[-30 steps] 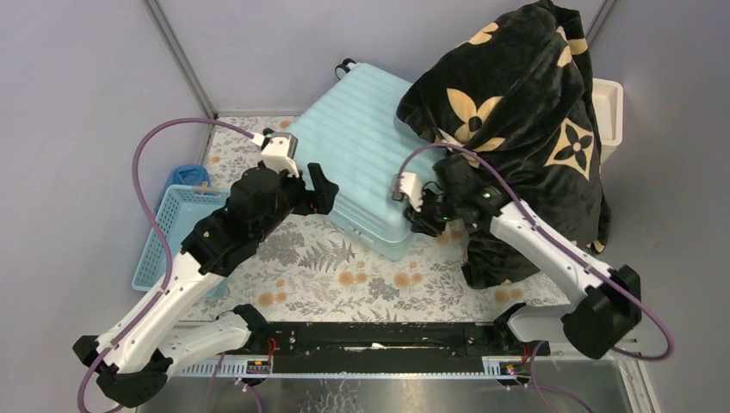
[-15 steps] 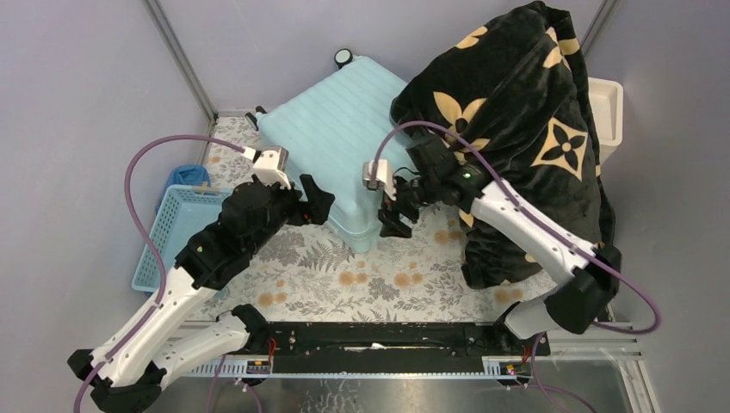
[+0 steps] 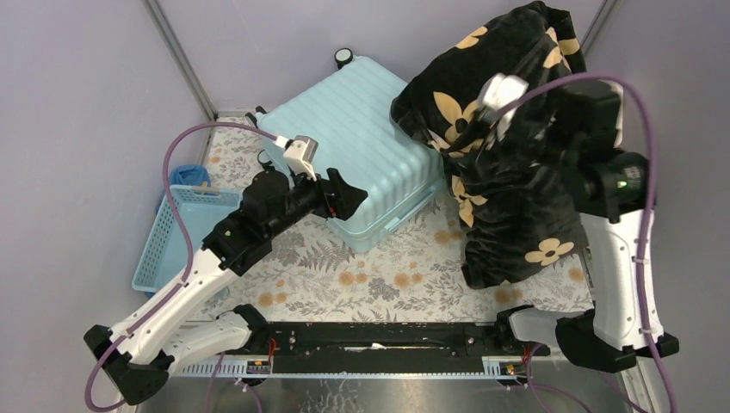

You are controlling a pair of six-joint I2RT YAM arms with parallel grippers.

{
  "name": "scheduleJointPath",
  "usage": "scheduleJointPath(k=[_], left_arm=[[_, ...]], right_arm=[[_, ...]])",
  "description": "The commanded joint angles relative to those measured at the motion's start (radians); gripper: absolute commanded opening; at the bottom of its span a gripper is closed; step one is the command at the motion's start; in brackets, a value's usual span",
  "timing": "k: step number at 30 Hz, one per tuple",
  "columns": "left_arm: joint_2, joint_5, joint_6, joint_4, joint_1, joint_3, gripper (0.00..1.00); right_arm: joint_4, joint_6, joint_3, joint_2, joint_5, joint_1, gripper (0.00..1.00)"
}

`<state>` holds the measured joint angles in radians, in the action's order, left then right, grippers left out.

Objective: Open, take out, and arrange the luggage
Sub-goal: Pick up the distractor at the center of the board.

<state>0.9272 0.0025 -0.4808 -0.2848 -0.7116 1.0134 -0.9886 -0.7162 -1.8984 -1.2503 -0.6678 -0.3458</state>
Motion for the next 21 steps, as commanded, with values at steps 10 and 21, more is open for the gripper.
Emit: scheduleJointPath(k=[10, 21], left_arm=[[-0.003, 0.125, -0.027, 0.163, 0.001, 0.005, 0.93], [0.025, 0.213, -0.102, 0.302, 0.002, -0.051, 0.93]], right_arm=[[0.322, 0.553, -0.271, -0.25, 0.046, 0.625, 1.0], [0.401, 0.705, -0.105, -0.288, -0.092, 0.677, 1.0]])
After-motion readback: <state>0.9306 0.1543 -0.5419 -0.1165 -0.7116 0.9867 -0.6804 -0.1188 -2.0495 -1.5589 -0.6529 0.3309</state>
